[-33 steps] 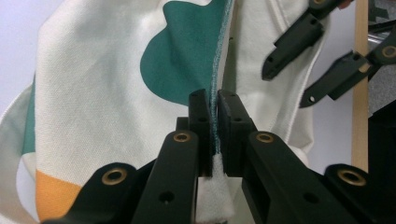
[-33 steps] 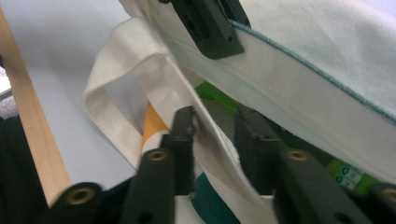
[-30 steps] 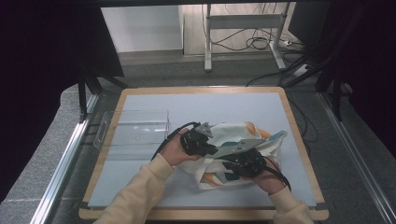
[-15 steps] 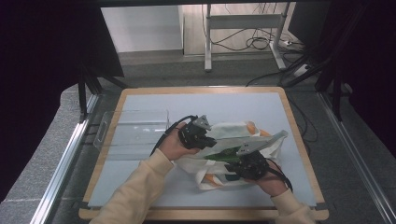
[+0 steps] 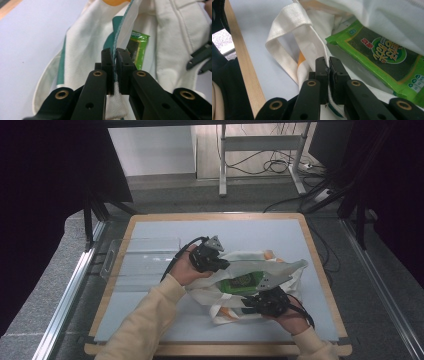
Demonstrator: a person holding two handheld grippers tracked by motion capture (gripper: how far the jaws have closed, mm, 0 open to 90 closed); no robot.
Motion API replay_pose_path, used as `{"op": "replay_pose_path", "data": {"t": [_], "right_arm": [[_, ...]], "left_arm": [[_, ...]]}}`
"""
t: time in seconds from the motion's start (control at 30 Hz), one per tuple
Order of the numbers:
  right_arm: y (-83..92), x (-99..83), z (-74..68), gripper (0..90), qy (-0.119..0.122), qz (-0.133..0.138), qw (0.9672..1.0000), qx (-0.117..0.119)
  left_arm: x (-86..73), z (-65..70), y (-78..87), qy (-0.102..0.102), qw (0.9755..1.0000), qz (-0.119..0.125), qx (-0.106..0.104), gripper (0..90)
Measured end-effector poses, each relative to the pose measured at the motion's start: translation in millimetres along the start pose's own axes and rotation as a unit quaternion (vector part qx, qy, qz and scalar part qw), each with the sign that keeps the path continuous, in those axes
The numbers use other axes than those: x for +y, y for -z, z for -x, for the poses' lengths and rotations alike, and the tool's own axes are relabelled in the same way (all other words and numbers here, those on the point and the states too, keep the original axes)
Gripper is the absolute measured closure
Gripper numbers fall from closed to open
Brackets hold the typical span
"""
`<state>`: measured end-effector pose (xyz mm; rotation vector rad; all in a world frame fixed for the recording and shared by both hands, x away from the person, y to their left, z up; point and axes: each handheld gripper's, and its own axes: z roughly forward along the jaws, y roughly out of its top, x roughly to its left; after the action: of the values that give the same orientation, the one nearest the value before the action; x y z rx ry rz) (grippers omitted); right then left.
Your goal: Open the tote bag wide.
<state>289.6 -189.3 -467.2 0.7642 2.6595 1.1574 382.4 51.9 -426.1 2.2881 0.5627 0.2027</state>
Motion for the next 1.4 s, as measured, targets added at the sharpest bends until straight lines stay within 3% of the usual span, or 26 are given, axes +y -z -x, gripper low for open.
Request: {"op": "replay_pose_path", "data": {"t": [0.43,0.83,1.4], "right_arm": [[-0.5,-3.6,-1.5,85.3,0.001,-0.001,1.0000,0.005],[0.3,-5.1,-1.0,85.3,-0.002,0.000,1.0000,0.007],[-3.3,-8.3,-3.7,85.5,0.000,-0.012,0.9998,0.015]], "left_arm": [[-1.0,-16.9,-3.5,0.024,0.9995,0.004,0.018,86.0],[6.2,-31.5,-5.3,0.020,0.9994,-0.010,0.028,86.1],[8.3,-59.3,-19.7,0.047,0.9973,-0.005,0.057,86.1]]}}
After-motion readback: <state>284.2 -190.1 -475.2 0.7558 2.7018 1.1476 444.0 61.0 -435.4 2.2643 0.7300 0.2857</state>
